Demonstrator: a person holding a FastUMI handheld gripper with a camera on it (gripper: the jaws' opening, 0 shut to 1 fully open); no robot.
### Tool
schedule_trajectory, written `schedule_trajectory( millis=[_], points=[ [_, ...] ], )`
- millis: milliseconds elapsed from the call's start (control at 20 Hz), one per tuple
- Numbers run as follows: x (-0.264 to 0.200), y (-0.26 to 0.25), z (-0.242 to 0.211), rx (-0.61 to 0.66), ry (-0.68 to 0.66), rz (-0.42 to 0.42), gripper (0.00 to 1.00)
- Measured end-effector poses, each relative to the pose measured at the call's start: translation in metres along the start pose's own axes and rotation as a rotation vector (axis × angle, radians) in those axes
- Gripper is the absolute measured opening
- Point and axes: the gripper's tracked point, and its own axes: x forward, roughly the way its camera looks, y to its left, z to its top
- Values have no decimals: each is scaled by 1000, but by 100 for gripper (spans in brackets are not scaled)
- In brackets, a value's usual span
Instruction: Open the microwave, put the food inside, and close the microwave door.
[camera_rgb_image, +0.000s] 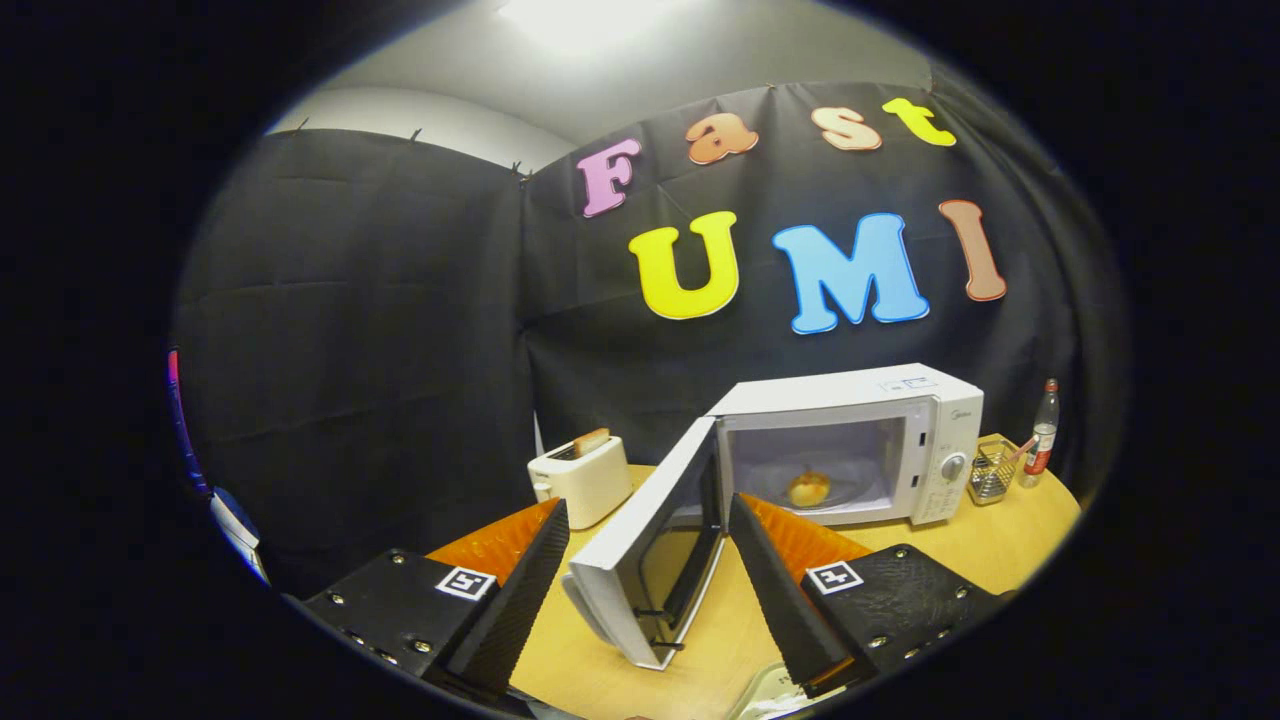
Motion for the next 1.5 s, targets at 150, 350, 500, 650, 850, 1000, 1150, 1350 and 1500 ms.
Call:
schedule_trajectory(
  millis=[150, 350, 500, 650, 850, 1000, 1150, 1350, 1500],
  points=[
    [-2, 30, 0, -20, 3, 54, 97],
    [-3, 71, -4, -7, 9, 148, 97],
    [0, 100, -14, -13, 40, 215, 97],
    [5, 120, -32, -23, 80, 266, 97],
    [20, 127, -57, -12, 152, 291, 97],
    [29, 117, -80, -20, 207, 295, 87],
    [38, 108, -102, -34, 253, 284, 85],
    [50, 83, -116, -37, 280, 220, 63],
    [56, 63, -112, -54, 269, 155, 39]
  ],
)
